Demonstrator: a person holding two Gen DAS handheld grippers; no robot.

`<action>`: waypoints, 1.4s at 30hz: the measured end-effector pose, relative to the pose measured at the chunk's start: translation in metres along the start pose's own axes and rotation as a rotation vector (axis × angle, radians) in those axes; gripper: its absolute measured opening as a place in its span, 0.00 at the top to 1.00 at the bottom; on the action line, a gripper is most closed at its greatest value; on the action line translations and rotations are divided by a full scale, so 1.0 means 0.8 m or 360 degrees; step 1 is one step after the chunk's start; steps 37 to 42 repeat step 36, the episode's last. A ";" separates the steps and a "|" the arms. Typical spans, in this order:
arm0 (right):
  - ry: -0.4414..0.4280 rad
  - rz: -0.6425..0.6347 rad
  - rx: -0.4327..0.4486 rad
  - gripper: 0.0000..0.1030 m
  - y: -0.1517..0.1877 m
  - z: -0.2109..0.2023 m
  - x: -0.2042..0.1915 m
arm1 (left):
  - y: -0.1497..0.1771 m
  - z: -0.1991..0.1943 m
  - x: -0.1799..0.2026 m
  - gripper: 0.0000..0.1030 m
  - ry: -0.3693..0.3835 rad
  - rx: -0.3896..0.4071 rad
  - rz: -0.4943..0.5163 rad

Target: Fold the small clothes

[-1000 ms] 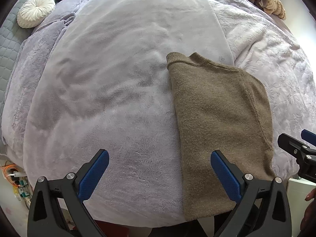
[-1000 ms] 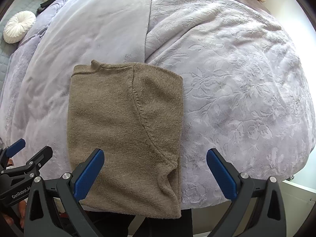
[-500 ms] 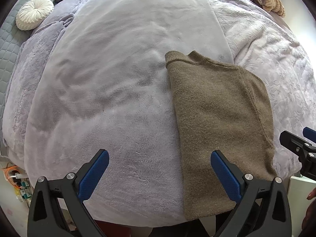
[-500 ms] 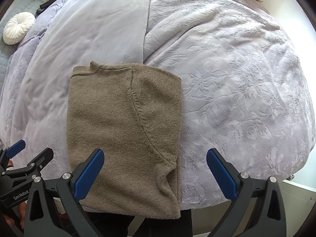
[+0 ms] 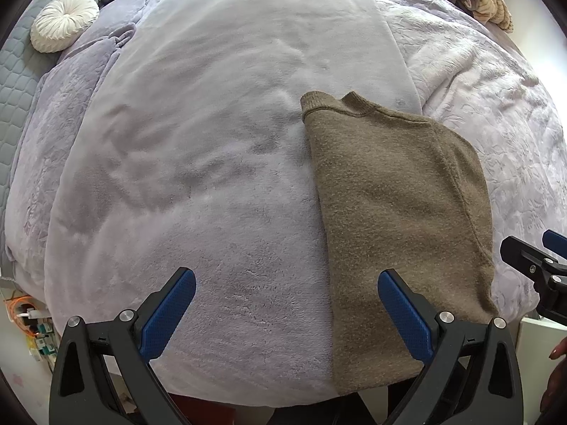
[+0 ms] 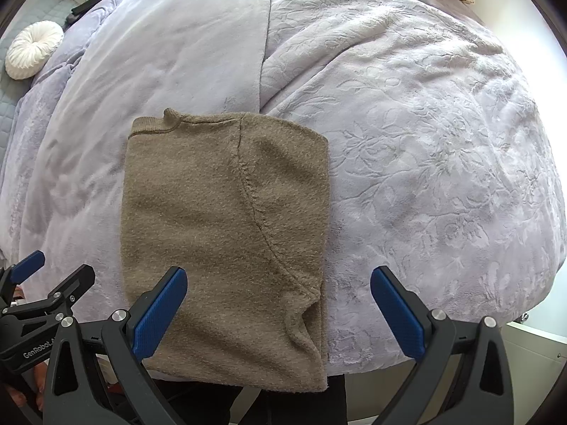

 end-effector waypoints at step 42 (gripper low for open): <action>0.0013 0.0000 -0.0022 0.00 0.002 0.006 -0.004 | -0.005 -0.007 -0.004 0.00 0.0001 0.0073 -0.0020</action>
Point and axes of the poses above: each gripper's, at about its wrist camera, not at the fingertips, and z roughly the way its jaws point, x to its right, y to its underside, the point moved 6 cm from there along z, roughly the way its jaws point, and after that the axes turned 4 degrees about -z, right-handed, at the moved point
